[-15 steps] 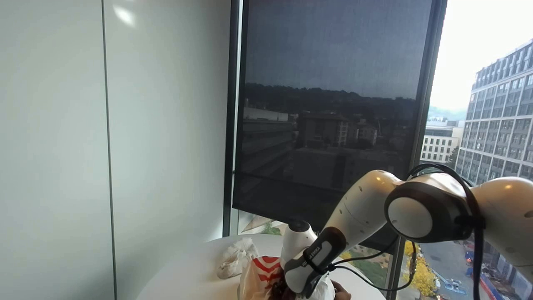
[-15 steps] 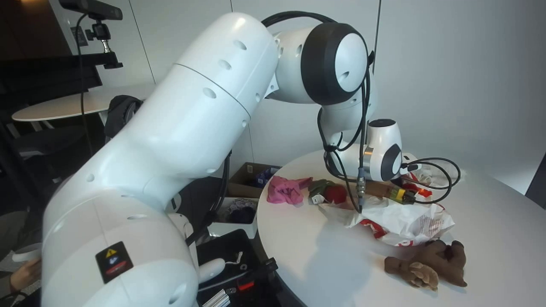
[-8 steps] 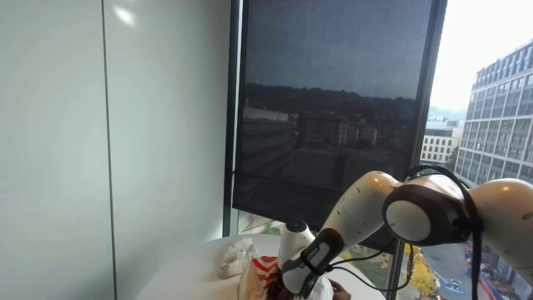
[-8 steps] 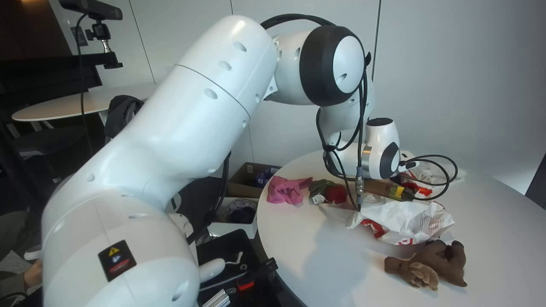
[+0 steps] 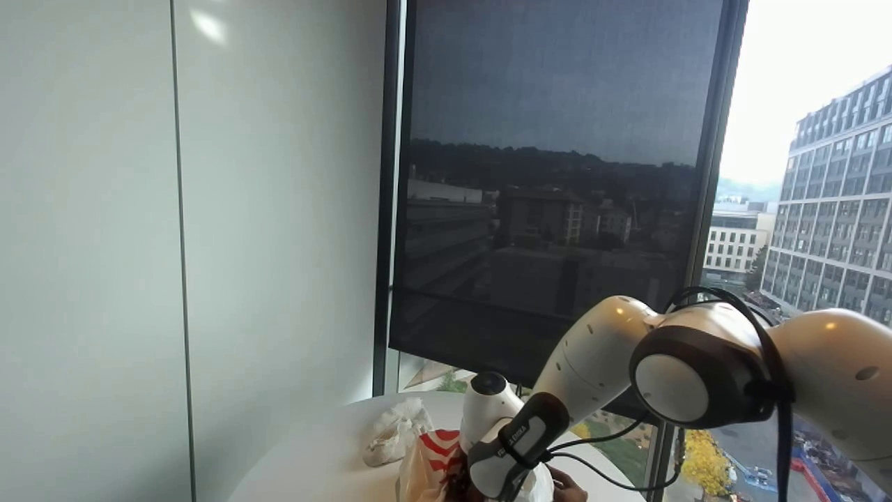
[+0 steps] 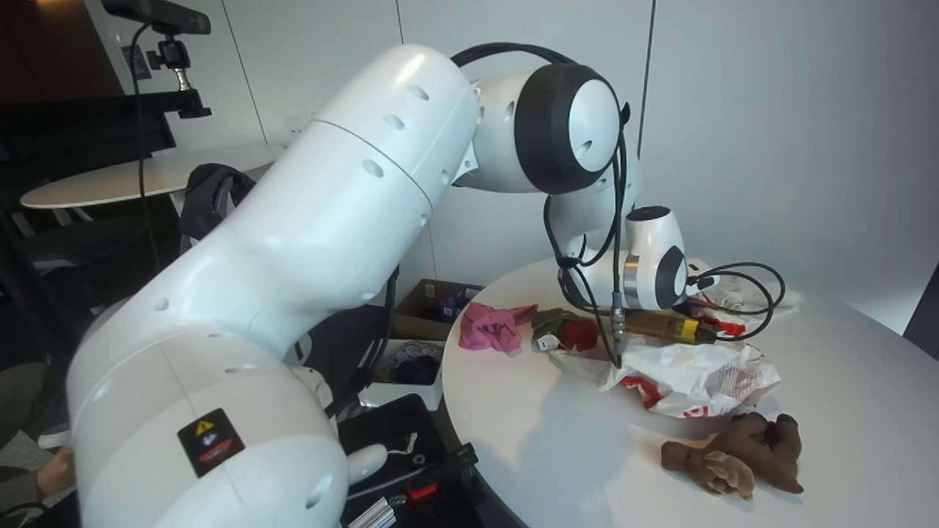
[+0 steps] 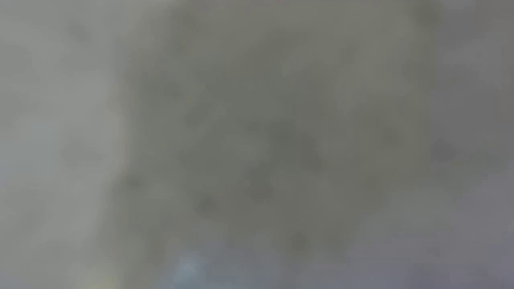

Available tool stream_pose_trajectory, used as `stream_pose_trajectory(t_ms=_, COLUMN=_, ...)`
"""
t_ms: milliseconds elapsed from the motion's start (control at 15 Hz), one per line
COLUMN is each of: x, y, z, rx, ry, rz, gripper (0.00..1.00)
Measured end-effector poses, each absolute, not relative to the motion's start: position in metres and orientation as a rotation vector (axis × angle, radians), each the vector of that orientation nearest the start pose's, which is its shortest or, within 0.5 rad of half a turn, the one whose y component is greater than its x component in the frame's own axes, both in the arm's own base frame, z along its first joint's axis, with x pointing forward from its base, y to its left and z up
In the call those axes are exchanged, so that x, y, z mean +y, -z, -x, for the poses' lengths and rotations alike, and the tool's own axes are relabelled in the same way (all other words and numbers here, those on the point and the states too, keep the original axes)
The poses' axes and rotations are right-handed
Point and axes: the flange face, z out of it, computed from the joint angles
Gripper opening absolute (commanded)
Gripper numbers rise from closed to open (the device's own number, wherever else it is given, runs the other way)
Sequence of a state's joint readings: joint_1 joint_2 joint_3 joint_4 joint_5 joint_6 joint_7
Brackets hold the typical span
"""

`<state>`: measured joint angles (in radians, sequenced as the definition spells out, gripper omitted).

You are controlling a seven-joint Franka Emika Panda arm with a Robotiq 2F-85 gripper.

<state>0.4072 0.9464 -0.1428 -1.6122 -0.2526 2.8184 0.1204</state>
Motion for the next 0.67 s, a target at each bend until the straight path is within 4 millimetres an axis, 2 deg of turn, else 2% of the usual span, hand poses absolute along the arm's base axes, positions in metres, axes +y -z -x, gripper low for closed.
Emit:
stream_pose_trajectory(t_ms=200, x=0.208, y=-0.098, z=-0.667, rx=-0.731, ry=0.487, rz=3.191, gripper=0.2)
stream_pose_trajectory(t_ms=267, x=0.208, y=-0.098, z=-0.667, rx=-0.725, ry=0.481, rz=3.193, gripper=0.17)
stream_pose_trajectory(t_ms=467, x=0.212, y=-0.101, z=-0.663, rx=-0.707, ry=0.421, rz=3.195, gripper=0.17)
stream_pose_trajectory(t_ms=667, x=0.223, y=-0.116, z=-0.653, rx=-0.687, ry=0.355, rz=3.179, gripper=0.17)
